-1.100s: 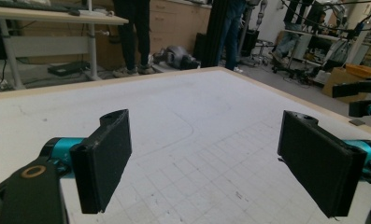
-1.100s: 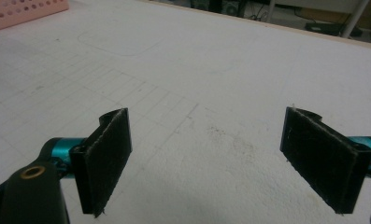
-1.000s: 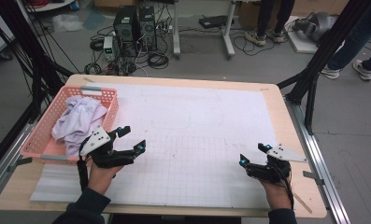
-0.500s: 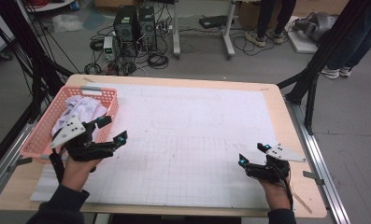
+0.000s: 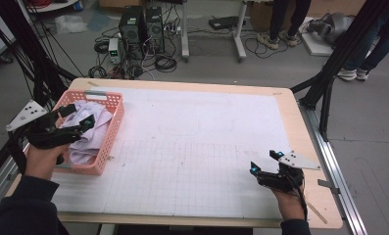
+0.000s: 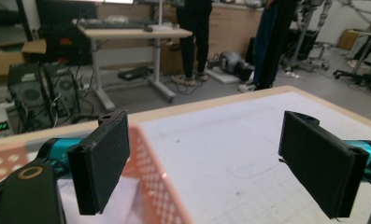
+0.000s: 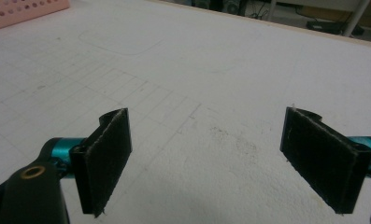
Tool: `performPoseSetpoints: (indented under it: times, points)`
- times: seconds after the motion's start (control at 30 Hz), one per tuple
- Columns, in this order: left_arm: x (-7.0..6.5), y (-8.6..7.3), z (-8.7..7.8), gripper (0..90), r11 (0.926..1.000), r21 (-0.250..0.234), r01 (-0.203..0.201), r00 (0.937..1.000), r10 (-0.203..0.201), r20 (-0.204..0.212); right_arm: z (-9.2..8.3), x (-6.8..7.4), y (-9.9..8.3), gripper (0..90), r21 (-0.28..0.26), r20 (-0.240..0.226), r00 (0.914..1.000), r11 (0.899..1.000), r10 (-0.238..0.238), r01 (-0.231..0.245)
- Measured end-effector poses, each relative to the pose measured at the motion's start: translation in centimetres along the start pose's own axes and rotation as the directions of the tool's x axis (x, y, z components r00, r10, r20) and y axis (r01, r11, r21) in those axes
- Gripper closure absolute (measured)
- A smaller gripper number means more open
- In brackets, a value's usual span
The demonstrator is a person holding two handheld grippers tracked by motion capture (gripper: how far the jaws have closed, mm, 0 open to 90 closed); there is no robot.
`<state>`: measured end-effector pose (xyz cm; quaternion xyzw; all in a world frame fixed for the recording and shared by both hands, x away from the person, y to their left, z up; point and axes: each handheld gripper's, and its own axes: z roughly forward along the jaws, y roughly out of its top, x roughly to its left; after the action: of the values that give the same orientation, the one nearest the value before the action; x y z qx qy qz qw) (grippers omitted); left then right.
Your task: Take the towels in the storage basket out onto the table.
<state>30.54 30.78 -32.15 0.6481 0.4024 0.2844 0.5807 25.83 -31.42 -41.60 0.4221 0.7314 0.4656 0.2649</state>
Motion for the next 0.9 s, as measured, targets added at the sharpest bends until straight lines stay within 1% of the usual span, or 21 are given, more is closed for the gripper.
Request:
performPoseSetpoints:
  times: [0.07, 0.17, 0.23, 0.27, 0.3, 0.37, 0.4, 0.43, 0.47, 0.5, 0.57, 0.6, 0.63, 0.67, 0.7, 0.73, 0.77, 0.8, 0.83, 0.87, 0.9]
  points:
    - [1.2, -0.3, 0.3, 17.8, 0.9984, 0.049, 0.026, 0.9994, -0.025, -0.023, 0.0, 0.0, 0.0, 15.3, 0.000, 0.000, 1.0000, 1.000, 0.006, -0.006]
    - [2.8, -0.8, 1.1, 17.9, 0.9908, 0.129, 0.040, 0.9972, -0.032, -0.067, 0.0, 0.0, 0.0, 15.3, 0.000, 0.002, 1.0000, 1.000, 0.004, -0.004]
    - [3.8, -1.2, 1.8, 17.8, 0.9810, 0.182, 0.066, 0.9923, -0.046, -0.115, 0.1, 0.1, 0.0, 15.3, 0.003, 0.001, 1.0000, 1.000, 0.006, -0.006]
    - [4.7, -1.7, 2.4, 17.8, 0.9704, 0.228, 0.080, 0.9878, -0.047, -0.148, 0.1, 0.1, 0.0, 15.3, 0.006, 0.002, 1.0000, 1.000, 0.004, -0.004]
    - [4.7, -1.7, 2.4, 17.9, 0.9704, 0.228, 0.080, 0.9878, -0.047, -0.148, 0.1, 0.1, 0.0, 15.3, 0.005, 0.002, 1.0000, 1.000, -0.001, 0.001]
    - [5.5, -2.3, 3.1, 17.9, 0.9586, 0.266, 0.101, 0.9844, -0.057, -0.166, 0.1, 0.1, 0.0, 15.3, 0.006, 0.004, 1.0000, 1.000, -0.008, 0.008]
    - [6.0, -2.7, 3.7, 18.0, 0.9473, 0.304, 0.100, 0.9806, -0.042, -0.192, 0.1, 0.1, 0.0, 15.3, 0.005, 0.006, 0.9999, 1.000, -0.010, 0.010]
    - [6.0, -2.7, 3.7, 18.1, 0.9473, 0.304, 0.100, 0.9806, -0.042, -0.192, 0.0, 0.1, 0.0, 15.3, 0.008, 0.006, 0.9999, 1.000, -0.008, 0.008]
    - [6.2, -2.9, 4.0, 18.2, 0.9405, 0.324, 0.102, 0.9780, -0.035, -0.206, 0.0, 0.1, -0.1, 15.3, 0.008, 0.006, 1.0000, 1.000, -0.003, 0.003]
    - [6.7, -3.4, 4.6, 18.4, 0.9242, 0.367, 0.106, 0.9711, -0.017, -0.238, 0.0, 0.0, -0.1, 15.3, 0.010, 0.007, 1.0000, 1.000, -0.002, 0.002]
    - [7.1, -4.0, 5.1, 18.4, 0.9009, 0.421, 0.105, 0.9675, 0.005, -0.253, 0.0, 0.0, -0.1, 15.3, 0.011, 0.006, 1.0000, 1.000, 0.000, 0.000]
    - [7.3, -4.4, 5.4, 18.5, 0.8883, 0.446, 0.110, 0.9635, 0.014, -0.267, 0.0, 0.1, -0.1, 15.3, 0.010, 0.007, 1.0000, 1.000, -0.003, 0.003]
    - [7.3, -4.4, 5.4, 18.5, 0.8883, 0.446, 0.110, 0.9635, 0.014, -0.267, 0.0, 0.1, -0.1, 15.3, 0.009, 0.006, 1.0000, 1.000, -0.005, 0.005]
    - [7.5, -4.8, 5.7, 18.5, 0.8733, 0.473, 0.118, 0.9604, 0.021, -0.278, 0.0, 0.1, -0.1, 15.3, 0.008, 0.006, 0.9999, 1.000, -0.010, 0.010]
    - [7.6, -5.1, 6.0, 18.3, 0.8565, 0.503, 0.118, 0.9596, 0.032, -0.279, 0.0, 0.1, -0.1, 15.3, 0.008, 0.006, 0.9999, 1.000, -0.011, 0.011]
    - [7.8, -5.7, 6.4, 18.0, 0.8284, 0.548, 0.116, 0.9577, 0.053, -0.283, 0.0, 0.1, -0.1, 15.3, 0.008, 0.006, 0.9999, 1.000, -0.011, 0.011]
    - [7.8, -5.7, 6.4, 17.0, 0.8284, 0.548, 0.116, 0.9577, 0.053, -0.283, 0.0, 0.1, -0.1, 15.3, 0.011, 0.009, 0.9999, 1.000, -0.009, 0.009]
    - [7.8, -5.9, 6.6, 16.3, 0.8175, 0.563, 0.120, 0.9579, 0.053, -0.282, 0.0, 0.0, -0.1, 15.3, 0.012, 0.009, 0.9999, 1.000, -0.007, 0.006]
    - [7.7, -6.2, 7.0, 16.0, 0.8014, 0.586, 0.119, 0.9584, 0.061, -0.279, 0.0, 0.0, -0.1, 15.3, 0.011, 0.008, 0.9999, 1.000, -0.007, 0.007]
    - [7.7, -6.2, 7.0, 15.2, 0.8014, 0.586, 0.119, 0.9584, 0.061, -0.279, 0.0, 0.0, -0.1, 15.3, 0.011, 0.008, 1.0000, 1.000, -0.005, 0.005]
    - [7.7, -6.3, 7.1, 15.1, 0.7875, 0.604, 0.125, 0.9616, 0.054, -0.269, 0.0, 0.0, -0.1, 15.3, 0.010, 0.010, 0.9999, 1.000, -0.009, 0.009]
